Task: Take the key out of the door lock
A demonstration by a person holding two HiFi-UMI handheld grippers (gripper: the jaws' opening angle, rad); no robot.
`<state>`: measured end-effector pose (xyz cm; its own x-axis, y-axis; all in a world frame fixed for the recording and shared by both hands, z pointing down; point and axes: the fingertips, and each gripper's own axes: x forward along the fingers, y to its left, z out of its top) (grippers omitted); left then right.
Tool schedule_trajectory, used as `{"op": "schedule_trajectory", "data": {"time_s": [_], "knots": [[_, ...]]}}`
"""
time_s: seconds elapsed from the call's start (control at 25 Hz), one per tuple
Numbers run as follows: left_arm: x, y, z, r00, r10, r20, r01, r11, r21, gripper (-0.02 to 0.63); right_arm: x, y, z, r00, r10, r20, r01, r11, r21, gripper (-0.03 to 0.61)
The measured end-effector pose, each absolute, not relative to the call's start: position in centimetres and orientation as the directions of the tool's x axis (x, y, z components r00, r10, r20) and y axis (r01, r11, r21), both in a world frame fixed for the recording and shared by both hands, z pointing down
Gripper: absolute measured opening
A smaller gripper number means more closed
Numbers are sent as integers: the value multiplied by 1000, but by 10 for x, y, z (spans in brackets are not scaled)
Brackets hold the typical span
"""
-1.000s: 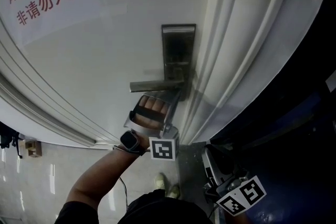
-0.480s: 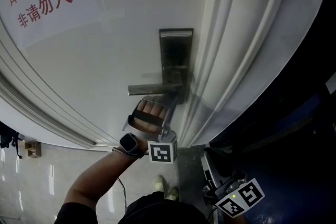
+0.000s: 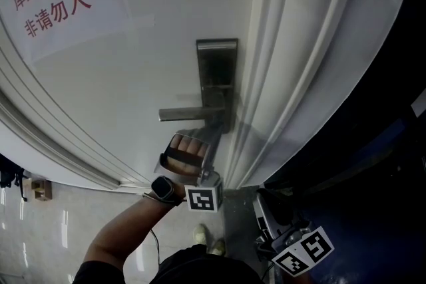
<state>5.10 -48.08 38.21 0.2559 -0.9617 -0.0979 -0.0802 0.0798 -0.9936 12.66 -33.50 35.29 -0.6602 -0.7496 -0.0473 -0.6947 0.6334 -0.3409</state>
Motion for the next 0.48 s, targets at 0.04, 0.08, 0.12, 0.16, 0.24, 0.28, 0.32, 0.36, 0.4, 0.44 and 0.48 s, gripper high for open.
{"op": "schedule_trajectory", "data": {"time_s": [0.04,0.08,0.12,0.16,0.24,0.28,0.32,0.36,0.4,0.44,0.48], "knots": [[51,-480,382,256,-962,-100,-83,81,-993,9,127,-335,352,-661,-749,-50,-694,635,-339,15],[51,-478,382,258,-961,-101,-84,81,-993,9,127,-335,352,-661,-748,-51,-694,636,-337,15],[53,-475,383,263,-959,-101,-85,82,-993,9,127,-334,352,-661,-749,-52,-694,637,-335,15],[54,-470,384,269,-958,-103,-88,82,-993,9,127,-333,352,-661,-749,-51,-695,637,-334,15],[55,-461,386,276,-955,-106,-97,82,-992,9,126,-330,352,-663,-747,-49,-695,639,-328,15],[56,-456,386,279,-955,-104,-102,78,-992,9,125,-329,351,-665,-745,-49,-695,641,-324,15],[57,-451,386,285,-953,-99,-107,71,-992,9,124,-328,351,-666,-745,-48,-696,643,-320,15],[59,-446,385,294,-951,-94,-110,64,-992,9,123,-327,351,-667,-744,-47,-696,644,-318,15],[61,-439,383,306,-948,-89,-114,56,-992,9,122,-326,352,-668,-743,-45,-696,645,-316,15],[64,-432,379,318,-944,-85,-120,49,-992,9,121,-325,352,-669,-742,-43,-696,646,-313,15],[64,-424,375,325,-942,-81,-124,43,-991,9,120,-324,352,-670,-741,-41,-696,647,-311,15]]}}
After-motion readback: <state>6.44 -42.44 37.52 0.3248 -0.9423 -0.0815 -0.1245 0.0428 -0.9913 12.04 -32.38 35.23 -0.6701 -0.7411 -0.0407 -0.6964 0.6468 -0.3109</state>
